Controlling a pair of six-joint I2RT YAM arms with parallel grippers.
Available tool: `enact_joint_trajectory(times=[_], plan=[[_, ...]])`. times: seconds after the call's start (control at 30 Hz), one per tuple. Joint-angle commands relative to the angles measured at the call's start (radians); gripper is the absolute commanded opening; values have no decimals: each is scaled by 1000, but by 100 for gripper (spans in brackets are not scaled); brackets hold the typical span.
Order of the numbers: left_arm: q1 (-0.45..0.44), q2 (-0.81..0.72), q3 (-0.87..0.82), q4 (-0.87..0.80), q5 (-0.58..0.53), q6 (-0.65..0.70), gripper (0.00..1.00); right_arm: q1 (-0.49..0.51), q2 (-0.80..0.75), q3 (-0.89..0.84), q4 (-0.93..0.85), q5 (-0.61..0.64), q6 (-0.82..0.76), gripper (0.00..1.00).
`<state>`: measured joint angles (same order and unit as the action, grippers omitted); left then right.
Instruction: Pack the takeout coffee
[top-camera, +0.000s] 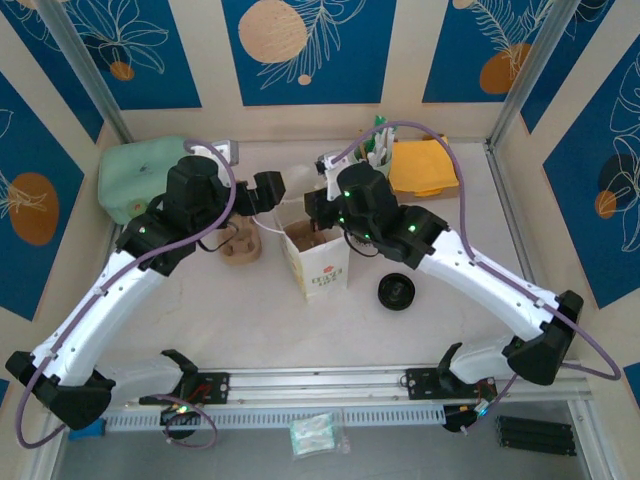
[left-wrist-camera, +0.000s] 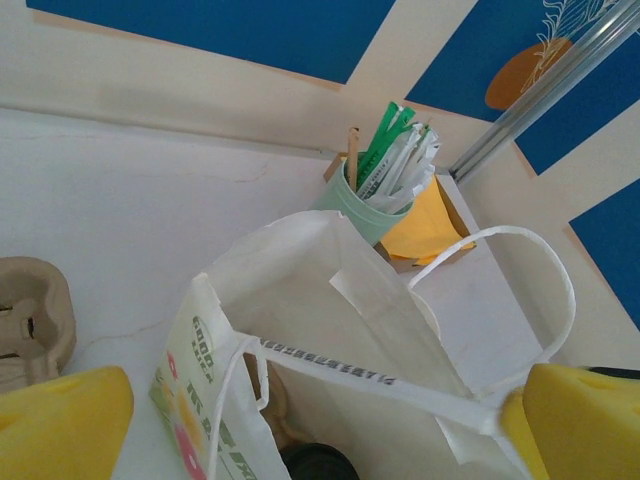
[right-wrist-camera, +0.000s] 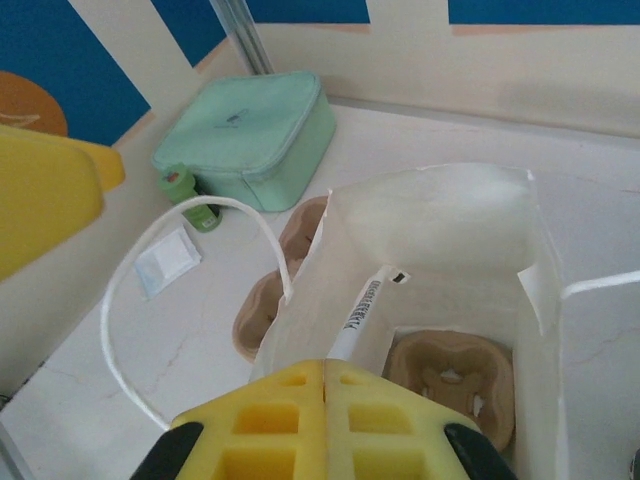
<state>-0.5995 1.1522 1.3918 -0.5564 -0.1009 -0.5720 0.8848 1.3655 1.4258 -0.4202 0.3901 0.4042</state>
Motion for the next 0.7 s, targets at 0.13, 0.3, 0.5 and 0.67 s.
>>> enact_joint_trajectory(times=[0.13, 0.3, 0.5, 0.67], plan=[[1, -1, -4, 34, 24, -12, 99, 9, 54, -31, 30, 0, -35, 1], [-1, 4, 3, 39, 28, -12, 99, 14, 48, -33, 0, -28, -20, 27], [-6, 16, 13, 42, 33, -11, 100, 18, 12, -12, -40, -26, -2, 50], [-10, 27, 28, 42, 37, -6, 99, -4, -17, 42, -92, -48, 17, 61]])
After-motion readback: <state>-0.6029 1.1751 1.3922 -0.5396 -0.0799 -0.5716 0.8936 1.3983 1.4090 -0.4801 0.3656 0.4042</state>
